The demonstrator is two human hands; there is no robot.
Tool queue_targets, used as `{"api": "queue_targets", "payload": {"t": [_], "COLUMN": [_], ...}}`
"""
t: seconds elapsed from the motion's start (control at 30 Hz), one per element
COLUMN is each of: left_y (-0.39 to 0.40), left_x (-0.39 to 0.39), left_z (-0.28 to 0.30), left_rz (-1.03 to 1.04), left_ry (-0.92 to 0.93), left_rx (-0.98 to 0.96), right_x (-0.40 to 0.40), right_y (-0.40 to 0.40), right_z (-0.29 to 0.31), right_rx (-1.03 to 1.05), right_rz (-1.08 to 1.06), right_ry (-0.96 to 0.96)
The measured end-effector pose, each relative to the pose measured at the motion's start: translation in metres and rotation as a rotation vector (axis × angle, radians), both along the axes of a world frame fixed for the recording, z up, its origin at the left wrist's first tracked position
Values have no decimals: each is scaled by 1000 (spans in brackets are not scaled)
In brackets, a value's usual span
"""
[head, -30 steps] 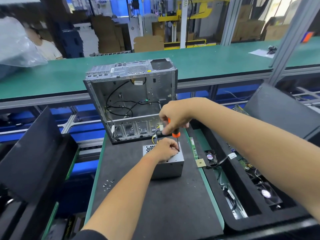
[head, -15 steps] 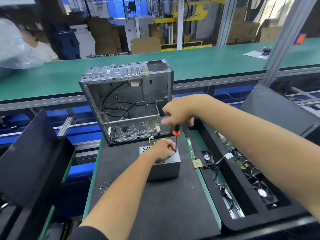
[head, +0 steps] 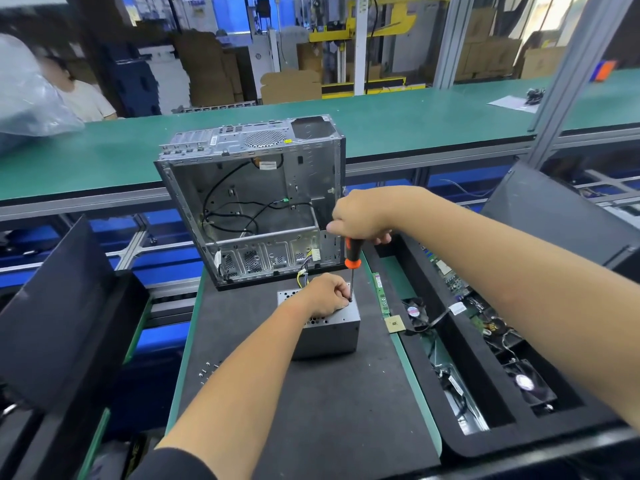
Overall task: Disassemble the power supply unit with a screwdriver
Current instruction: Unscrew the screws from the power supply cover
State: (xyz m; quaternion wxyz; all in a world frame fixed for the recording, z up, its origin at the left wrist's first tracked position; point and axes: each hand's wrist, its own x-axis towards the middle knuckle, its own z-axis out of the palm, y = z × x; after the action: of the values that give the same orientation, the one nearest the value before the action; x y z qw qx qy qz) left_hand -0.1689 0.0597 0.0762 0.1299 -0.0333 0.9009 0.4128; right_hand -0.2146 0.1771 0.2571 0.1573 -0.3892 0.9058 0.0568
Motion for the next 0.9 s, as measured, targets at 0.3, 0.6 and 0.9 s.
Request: {"api": "queue_targets", "payload": {"t": [0.3,0.6,0.9], "left_y": [1,1,1], "left_x": [-1,0,-1], "left_z": [0,0,-1], "left_rz": [-4,9,11], "left_ry": [-1,-16,-28], "left_rx": [-6,7,24], "right_x": [4,-1,3], "right_y": [0,5,4], "right_z": [-2,2,4], "right_rx": [-164,-102,-75], "right_rz": [0,23,61], "right_ry": [-124,-147,-67]}}
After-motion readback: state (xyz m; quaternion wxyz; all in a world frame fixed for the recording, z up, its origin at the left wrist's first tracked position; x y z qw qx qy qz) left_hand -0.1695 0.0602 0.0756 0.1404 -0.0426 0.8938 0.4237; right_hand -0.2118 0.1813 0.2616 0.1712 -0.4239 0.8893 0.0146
